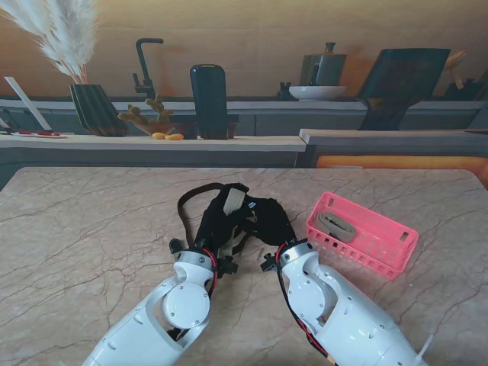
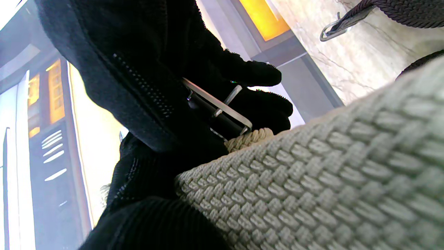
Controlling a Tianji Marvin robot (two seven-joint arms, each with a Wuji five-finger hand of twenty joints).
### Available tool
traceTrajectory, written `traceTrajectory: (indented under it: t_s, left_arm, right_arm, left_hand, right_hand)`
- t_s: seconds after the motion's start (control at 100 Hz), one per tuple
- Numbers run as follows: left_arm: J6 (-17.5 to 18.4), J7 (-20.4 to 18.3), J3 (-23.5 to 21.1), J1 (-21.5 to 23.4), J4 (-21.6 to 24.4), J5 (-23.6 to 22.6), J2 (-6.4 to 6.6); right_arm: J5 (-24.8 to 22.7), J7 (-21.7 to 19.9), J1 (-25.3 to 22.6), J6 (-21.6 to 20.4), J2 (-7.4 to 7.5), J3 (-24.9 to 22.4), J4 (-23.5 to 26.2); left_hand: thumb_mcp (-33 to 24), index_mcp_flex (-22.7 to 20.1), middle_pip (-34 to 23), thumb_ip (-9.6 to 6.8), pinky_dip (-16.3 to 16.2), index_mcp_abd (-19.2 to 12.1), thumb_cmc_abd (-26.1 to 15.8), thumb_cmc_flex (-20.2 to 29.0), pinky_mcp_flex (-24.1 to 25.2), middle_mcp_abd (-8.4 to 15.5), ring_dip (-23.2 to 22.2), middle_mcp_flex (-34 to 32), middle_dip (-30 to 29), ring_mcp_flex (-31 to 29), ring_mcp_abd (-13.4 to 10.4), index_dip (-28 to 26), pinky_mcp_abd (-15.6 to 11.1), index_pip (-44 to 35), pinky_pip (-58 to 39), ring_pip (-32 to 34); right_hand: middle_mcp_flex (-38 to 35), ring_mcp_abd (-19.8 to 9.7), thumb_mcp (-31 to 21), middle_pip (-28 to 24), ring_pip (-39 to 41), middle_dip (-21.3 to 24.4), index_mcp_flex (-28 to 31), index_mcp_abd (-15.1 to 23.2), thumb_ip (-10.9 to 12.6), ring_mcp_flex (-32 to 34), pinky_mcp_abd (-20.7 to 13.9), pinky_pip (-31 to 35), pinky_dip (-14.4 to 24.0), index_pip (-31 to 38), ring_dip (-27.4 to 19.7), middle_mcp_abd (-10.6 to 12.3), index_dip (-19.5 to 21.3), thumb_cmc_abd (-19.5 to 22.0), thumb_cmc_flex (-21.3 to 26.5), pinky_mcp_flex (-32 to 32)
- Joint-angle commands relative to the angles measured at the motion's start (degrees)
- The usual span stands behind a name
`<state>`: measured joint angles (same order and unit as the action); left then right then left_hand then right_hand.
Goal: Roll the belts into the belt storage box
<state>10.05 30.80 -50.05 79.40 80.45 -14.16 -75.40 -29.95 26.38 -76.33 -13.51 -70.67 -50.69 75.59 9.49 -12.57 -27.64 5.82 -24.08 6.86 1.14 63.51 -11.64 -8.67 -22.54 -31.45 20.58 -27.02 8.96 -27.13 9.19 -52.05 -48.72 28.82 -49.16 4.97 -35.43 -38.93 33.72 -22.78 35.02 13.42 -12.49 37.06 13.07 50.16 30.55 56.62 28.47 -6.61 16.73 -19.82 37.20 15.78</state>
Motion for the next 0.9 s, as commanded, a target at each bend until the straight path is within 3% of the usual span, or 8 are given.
traceTrajectory:
  t_s: [0.0,0.06,0.13,0.3,0.4,0.46,0.51,0.89]
  left_arm:
    - [-0.03,-0.24,-0.05,0.71,0.2,0.63,-0.35]
    - [-0.11,-0.31,-0.15,0.92,0.53,1.51,-0.46]
    - [-0.49,-0.43,-0.43,1.21,1.03,2.56,-0.55]
    - [-1.62,0.05,-1.49,2.01,2.27,5.11,-0.9]
    - [-2.08,-0.4,-1.97,2.49,3.05,6.95,-0.94]
    - [-2.0,-0.59,-2.19,2.81,3.58,8.57,-1.07]
    - [-1.86,-0.9,-2.31,3.07,4.01,9.84,-1.13]
    - [-0.23,-4.06,-2.75,4.21,5.59,13.32,-0.49]
  right_arm:
    - [0.25,-0.42,-0.53,0.32,-0.28,-0.02,1.36]
    - [0.49,-1.33,-0.89,1.13,-0.07,-0.31,2.01]
    - [0.17,-2.27,-1.34,1.78,0.35,-0.81,2.71]
    - [-2.12,-2.92,-2.86,1.73,1.3,-2.83,4.35]
    - [-4.11,-2.38,-3.8,1.26,1.75,-4.02,5.07]
    - [-5.24,-1.3,-4.13,0.85,1.84,-4.53,5.09]
    - [-5.84,-0.67,-4.29,0.57,1.89,-4.81,5.05]
    - [-7.48,0.22,-2.68,0.01,2.01,-4.06,2.75]
  left_hand:
    - [-6.33,-2.61,-2.25,-1.12,-1.88,-5.02,-7.78,7.91,-1.72,2.48,-0.74,-4.29,1.17,-4.62,-0.89,-1.83,-0.09,-5.82,-3.42,2.53]
    - [-6.39,-2.46,-2.94,-1.3,-2.2,-5.46,-7.86,7.72,-2.13,3.31,-0.71,-6.83,1.48,-5.74,-1.26,-3.1,-0.21,-8.12,-4.25,2.98]
    - [-6.47,-2.31,-2.9,-1.4,-2.45,-5.53,-7.97,7.64,-2.31,3.78,-0.7,-7.95,1.45,-6.22,-1.51,-3.4,-0.12,-8.74,-4.83,3.19]
    - [-6.68,-2.08,-2.08,-1.58,-2.77,-4.59,-7.75,8.32,-3.51,3.56,-0.59,-9.09,1.04,-7.75,-1.95,-2.79,-0.89,-8.45,-5.84,3.6]
    - [-6.61,-2.2,-1.81,-1.59,-2.8,-4.41,-7.35,8.5,-3.58,3.28,-0.49,-9.77,0.88,-7.89,-1.66,-2.53,-0.82,-8.32,-5.99,3.67]
    - [-6.54,-2.56,-1.7,-1.56,-2.86,-4.23,-7.01,8.43,-3.25,2.97,-0.49,-10.09,0.83,-7.73,-1.41,-1.92,-0.65,-7.72,-6.13,3.81]
    - [-6.51,-2.93,-1.66,-1.54,-2.94,-4.1,-6.65,8.43,-3.04,2.69,-0.52,-10.25,0.82,-7.51,-1.04,-1.48,-0.45,-7.24,-6.29,3.94]
    - [-6.55,-5.97,-0.84,-1.42,-3.25,-4.38,-5.1,8.44,-3.21,2.21,-0.43,-12.4,0.31,-8.92,-0.31,-0.29,1.03,-5.07,-7.03,4.19]
  right_hand:
    - [2.63,-0.27,-4.44,-0.35,1.68,-0.41,-1.8,-0.76,1.5,-0.45,0.89,1.82,0.58,1.29,1.07,-0.52,-0.65,-2.62,-3.28,-0.6]
    - [4.33,0.57,-9.35,-0.59,2.11,-0.35,-1.54,-5.01,2.26,-0.73,1.26,1.91,0.52,-5.01,1.6,-1.46,3.04,-4.83,-9.33,-0.63]
    - [5.72,1.33,-12.58,-0.49,1.96,-0.41,-1.15,-8.33,6.32,-1.24,1.54,1.62,0.78,-11.97,1.96,-2.53,10.72,-6.2,-15.2,-0.88]
    - [7.15,1.78,-12.98,-0.02,1.72,-0.43,-2.15,-9.47,6.83,-1.5,1.68,1.55,0.98,-14.74,2.07,-3.14,11.44,-8.57,-17.97,-0.69]
    - [6.09,1.47,-15.43,-0.13,2.05,-0.52,-0.94,-8.23,7.26,-0.39,1.32,1.9,1.27,-14.61,2.35,-2.58,11.96,-9.16,-14.09,0.23]
    - [3.76,1.03,-14.39,-0.5,2.94,-0.74,-0.62,-4.34,1.63,1.27,1.17,2.36,1.9,-7.82,3.17,-1.61,6.53,-10.06,-7.98,1.15]
    - [1.51,0.65,-13.48,-0.72,3.85,-0.7,-0.23,-1.8,0.19,2.5,1.07,2.9,1.91,-2.3,3.53,-0.84,2.6,-10.61,-4.99,1.63]
    - [-6.48,-0.7,-16.31,-1.5,7.76,-1.05,6.99,3.79,-1.58,5.9,0.64,4.81,1.99,2.91,5.39,1.43,-0.22,-11.71,1.68,3.35]
